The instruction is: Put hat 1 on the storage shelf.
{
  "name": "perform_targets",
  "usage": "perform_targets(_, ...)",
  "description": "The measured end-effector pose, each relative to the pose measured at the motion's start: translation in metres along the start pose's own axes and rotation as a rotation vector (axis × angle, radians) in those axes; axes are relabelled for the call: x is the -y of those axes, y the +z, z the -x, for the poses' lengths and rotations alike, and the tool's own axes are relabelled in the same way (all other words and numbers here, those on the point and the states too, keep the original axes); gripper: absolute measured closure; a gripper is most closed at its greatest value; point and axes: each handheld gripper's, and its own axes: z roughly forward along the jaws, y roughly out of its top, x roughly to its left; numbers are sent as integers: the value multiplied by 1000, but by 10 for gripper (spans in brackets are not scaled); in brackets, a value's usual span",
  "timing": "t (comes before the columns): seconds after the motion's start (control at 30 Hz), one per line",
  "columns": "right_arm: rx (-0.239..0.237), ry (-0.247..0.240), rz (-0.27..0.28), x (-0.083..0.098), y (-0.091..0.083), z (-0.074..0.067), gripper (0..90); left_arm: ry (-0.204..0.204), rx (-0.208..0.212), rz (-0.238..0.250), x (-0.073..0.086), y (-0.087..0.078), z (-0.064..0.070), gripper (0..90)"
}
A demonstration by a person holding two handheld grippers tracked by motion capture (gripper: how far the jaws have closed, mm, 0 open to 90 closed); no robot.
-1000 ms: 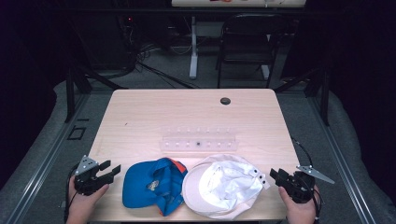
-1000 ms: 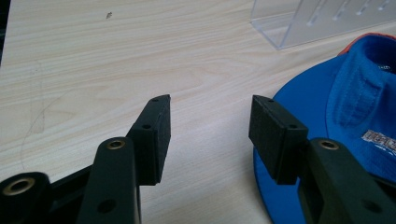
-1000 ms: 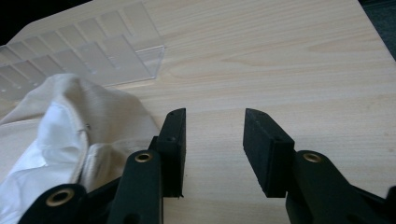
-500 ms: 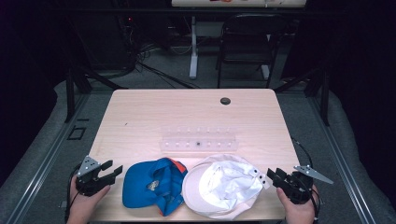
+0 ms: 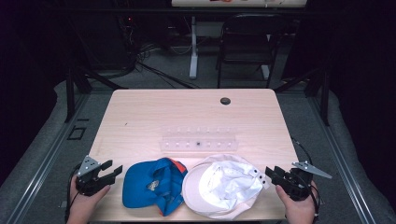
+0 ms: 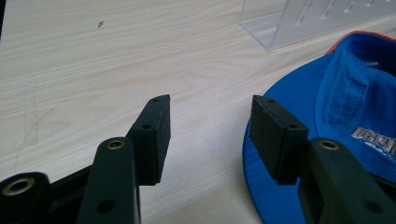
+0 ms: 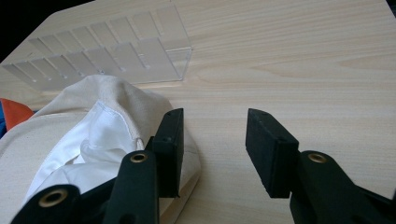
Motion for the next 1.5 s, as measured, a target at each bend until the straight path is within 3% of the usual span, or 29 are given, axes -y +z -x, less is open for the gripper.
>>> perform_targets(0.23, -9, -22, -34, -7, -2, -4, 573, 0, -4, 3, 0, 0, 0, 494)
perform_targets(0.47, -47, -13, -96, -23, -8, -9, 563, -3, -5, 0, 0, 0, 0, 491)
perform_targets(0.7, -86, -11, -125, -36, -13, -17, 561, -1, -6, -4, 0, 0, 0, 491)
perform_targets(1.07, -79, -44, -263, -49, -7, -33, 555, -6, -5, -3, 0, 0, -2, 491)
perform_targets(1.5, -72, -48, -353, -49, -2, -38, 540, -7, -5, -5, 1, 1, -1, 491)
